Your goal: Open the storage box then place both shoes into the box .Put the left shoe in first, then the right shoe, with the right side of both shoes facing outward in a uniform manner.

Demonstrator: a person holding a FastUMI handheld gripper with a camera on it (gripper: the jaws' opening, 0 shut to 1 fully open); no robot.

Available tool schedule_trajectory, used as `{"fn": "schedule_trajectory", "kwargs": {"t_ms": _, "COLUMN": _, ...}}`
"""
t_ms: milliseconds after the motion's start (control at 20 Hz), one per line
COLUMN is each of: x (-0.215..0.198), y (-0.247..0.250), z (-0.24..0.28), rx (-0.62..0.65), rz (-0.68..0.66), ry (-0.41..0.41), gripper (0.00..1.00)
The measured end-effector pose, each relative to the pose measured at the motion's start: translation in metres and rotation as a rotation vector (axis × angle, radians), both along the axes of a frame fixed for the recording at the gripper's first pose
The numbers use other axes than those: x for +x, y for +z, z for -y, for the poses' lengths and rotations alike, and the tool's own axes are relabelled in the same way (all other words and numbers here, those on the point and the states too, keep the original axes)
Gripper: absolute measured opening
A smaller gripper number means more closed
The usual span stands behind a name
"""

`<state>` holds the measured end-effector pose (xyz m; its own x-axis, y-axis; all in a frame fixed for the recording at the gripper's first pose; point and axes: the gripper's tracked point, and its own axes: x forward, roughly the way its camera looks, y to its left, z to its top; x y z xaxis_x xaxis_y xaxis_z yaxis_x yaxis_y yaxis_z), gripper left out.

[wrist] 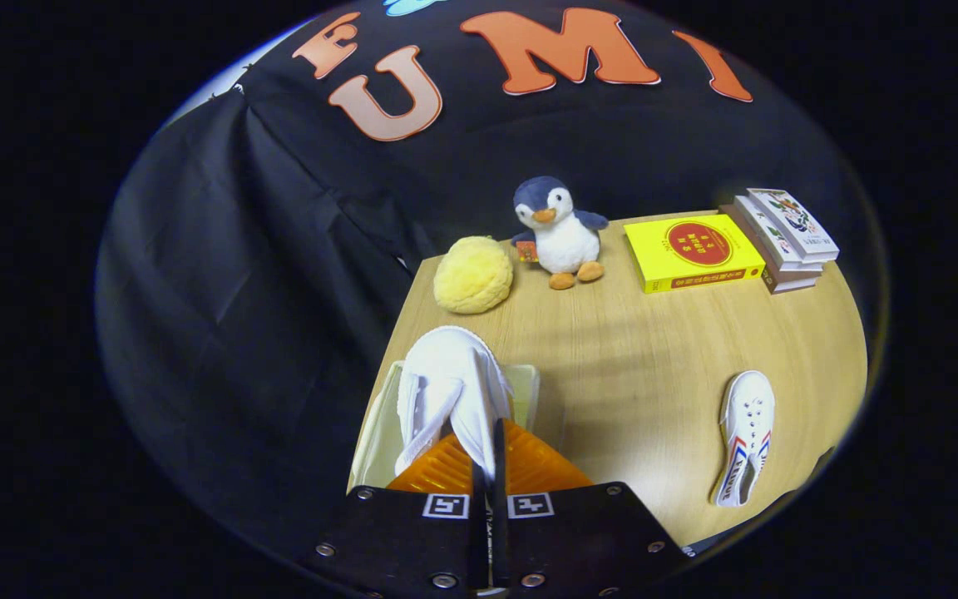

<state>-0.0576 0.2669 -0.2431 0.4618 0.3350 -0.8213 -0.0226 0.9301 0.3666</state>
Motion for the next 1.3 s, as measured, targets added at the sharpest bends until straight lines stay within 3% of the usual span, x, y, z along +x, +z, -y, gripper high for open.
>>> {"fn": "schedule_trajectory", "kwargs": {"t_ms": 350, "x": -0.013, "y": -0.045, "z": -0.051, "rx": -0.063, "rz": -0.147, "ry": 0.033, "gripper": 0.02}}
{"fn": "schedule_trajectory", "kwargs": {"t_ms": 900, "x": -0.039, "y": -0.127, "z": -0.09, "rx": -0.153, "rz": -0.384, "ry": -0.105, "gripper": 0.03}}
{"fn": "schedule_trajectory", "kwargs": {"t_ms": 1150, "x": -0.052, "y": -0.145, "z": -0.102, "rx": -0.101, "rz": -0.45, "ry": -0.113, "gripper": 0.04}}
{"fn": "schedule_trajectory", "kwargs": {"t_ms": 1300, "x": -0.063, "y": -0.146, "z": -0.114, "rx": -0.017, "rz": -0.493, "ry": -0.095, "gripper": 0.13}}
